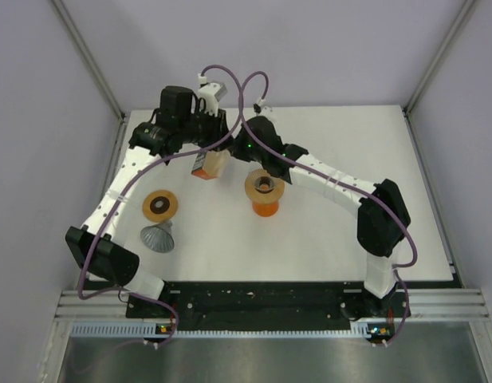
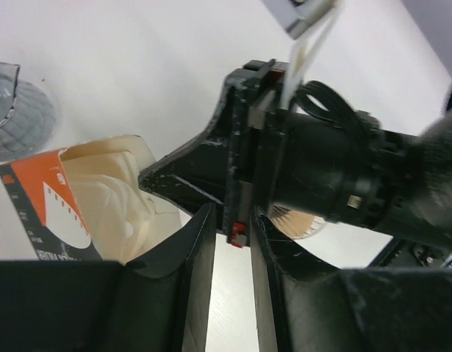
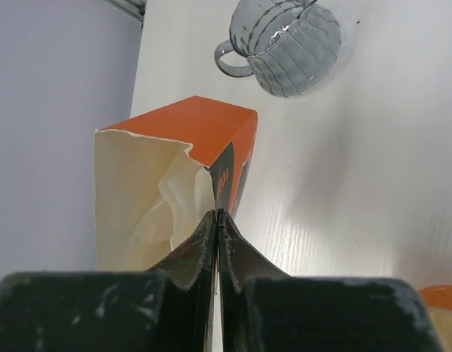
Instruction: Place the coffee filter in the dripper
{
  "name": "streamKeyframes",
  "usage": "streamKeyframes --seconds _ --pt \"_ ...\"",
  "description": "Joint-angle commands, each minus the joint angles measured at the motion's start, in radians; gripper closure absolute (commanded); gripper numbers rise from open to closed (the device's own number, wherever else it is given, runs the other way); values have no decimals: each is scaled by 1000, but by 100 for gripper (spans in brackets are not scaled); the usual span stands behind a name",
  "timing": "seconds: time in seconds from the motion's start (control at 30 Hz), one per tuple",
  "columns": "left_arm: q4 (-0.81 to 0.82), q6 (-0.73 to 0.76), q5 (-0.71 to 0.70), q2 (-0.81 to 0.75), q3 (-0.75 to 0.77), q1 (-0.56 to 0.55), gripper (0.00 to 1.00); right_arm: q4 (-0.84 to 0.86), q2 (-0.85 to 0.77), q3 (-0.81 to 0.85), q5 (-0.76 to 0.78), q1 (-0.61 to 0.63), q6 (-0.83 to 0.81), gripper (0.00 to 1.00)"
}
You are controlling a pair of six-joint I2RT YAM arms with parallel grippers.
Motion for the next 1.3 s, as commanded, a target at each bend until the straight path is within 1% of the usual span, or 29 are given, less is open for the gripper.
streamKeyframes --seconds 0.0,0.07,0.17,0.3,0.43,0.53,0.77,0.87,1.1,1.27 --pt "66 23 -169 37 -17 -16 70 56 -72 0 -14 -3 5 100" --pt "68 48 -255 47 -13 -16 71 62 -84 -9 -11 -4 2 100" --pt "65 71 -326 59 -9 -16 71 71 -98 -18 -9 -4 -2 100" --pt "54 131 -392 68 -9 -16 71 74 -101 -18 -18 -4 -3 100" --pt "35 166 -421 77 -12 -14 71 80 -104 -23 -24 -3 -2 100" --pt "42 203 -498 76 -24 -16 71 85 -111 -25 -26 -3 -3 100" --pt "35 261 -476 74 -30 -14 69 93 -113 -29 -41 -4 -6 100" --pt "37 295 -507 82 -36 -14 69 97 -110 -32 -52 -4 -8 100" --pt "22 372 -479 109 -36 -17 69 119 -98 -25 -96 -4 -8 100" --pt "17 413 -522 136 -35 -17 69 136 -91 -15 -138 -3 -15 100"
